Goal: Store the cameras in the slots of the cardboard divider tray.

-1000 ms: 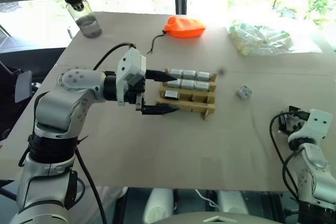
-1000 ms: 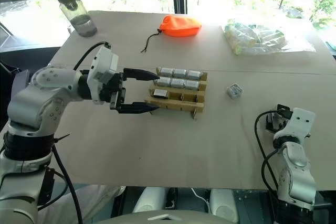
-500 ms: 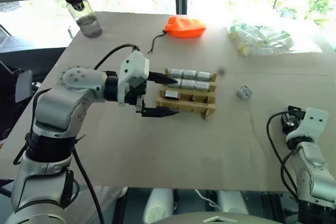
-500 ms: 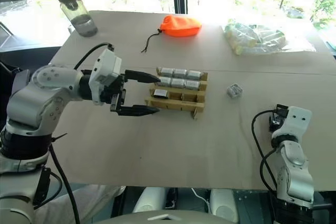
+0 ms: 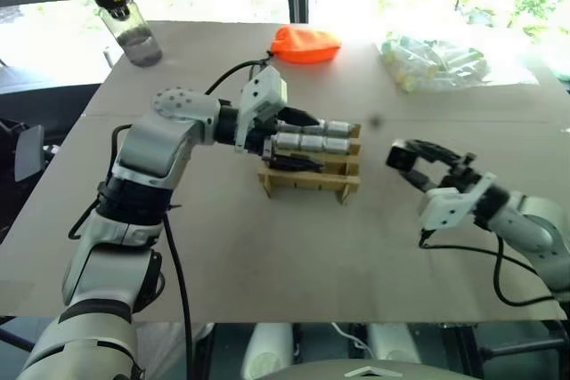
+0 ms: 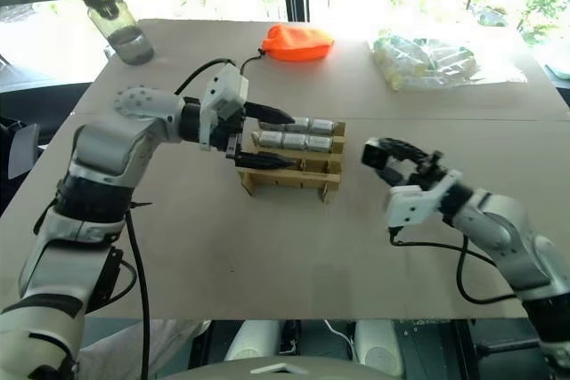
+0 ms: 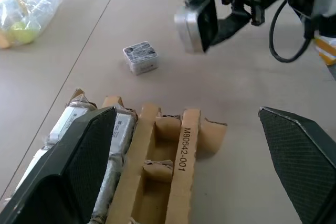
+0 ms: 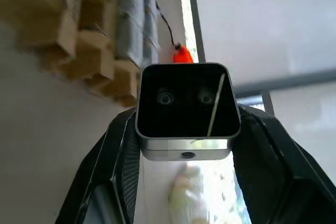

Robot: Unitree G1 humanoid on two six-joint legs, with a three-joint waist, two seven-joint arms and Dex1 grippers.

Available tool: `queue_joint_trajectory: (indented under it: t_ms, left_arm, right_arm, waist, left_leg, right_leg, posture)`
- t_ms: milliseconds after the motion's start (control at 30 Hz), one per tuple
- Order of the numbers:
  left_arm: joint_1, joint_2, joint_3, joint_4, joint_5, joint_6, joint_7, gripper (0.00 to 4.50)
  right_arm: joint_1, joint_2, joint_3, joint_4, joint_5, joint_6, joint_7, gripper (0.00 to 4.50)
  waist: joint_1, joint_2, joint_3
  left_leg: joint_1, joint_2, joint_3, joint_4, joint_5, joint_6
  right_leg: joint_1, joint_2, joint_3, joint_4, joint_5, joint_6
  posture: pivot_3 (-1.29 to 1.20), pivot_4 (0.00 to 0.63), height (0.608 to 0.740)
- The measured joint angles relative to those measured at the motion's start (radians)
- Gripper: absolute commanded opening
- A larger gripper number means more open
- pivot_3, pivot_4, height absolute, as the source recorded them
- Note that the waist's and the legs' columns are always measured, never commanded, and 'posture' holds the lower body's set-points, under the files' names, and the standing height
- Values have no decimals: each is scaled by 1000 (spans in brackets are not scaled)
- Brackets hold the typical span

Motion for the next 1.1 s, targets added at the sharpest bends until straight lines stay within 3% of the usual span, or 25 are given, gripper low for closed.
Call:
queue_joint_trajectory:
  t_ms: [267, 633, 1033, 1100]
  left_arm:
    - [-95, -63, -47, 144, 68, -38, -61, 4500]
    - [-130, -76, -64, 122, 77, -4, -117, 4500]
    - [-92, -65, -90, 81, 97, 15, -137, 4500]
    - [-92, -67, -90, 81, 97, 26, -136, 4087]
  right_arm:
    - [-242, 73, 140, 74, -129, -122, 42, 1954]
    - [-277, 136, 172, 86, -237, -73, 60, 1954]
    - [-304, 156, 174, 86, -247, -71, 58, 1954]
    - [-308, 157, 174, 86, -247, -69, 59, 1953]
  waist:
    - [4, -2, 1]
    - [3, -2, 1]
    - [1, -2, 1]
    - [0, -2, 1]
  left_leg:
    - [-1, 1, 0, 1, 0, 0]
    - [-1, 1, -1, 2, 0, 0]
    - [-1, 1, -1, 2, 0, 0]
    - [-1, 1, -1, 2, 0, 0]
  right_leg:
    - [0, -2, -2, -1, 0, 0]
    - [0, -2, -3, 0, 0, 0]
    - [0, -2, -2, 0, 0, 0]
    - [0, -2, -2, 0, 0, 0]
  posture:
    - [0, 150, 726]
    - [0, 150, 726]
    - [0, 150, 726]
    - [0, 150, 726]
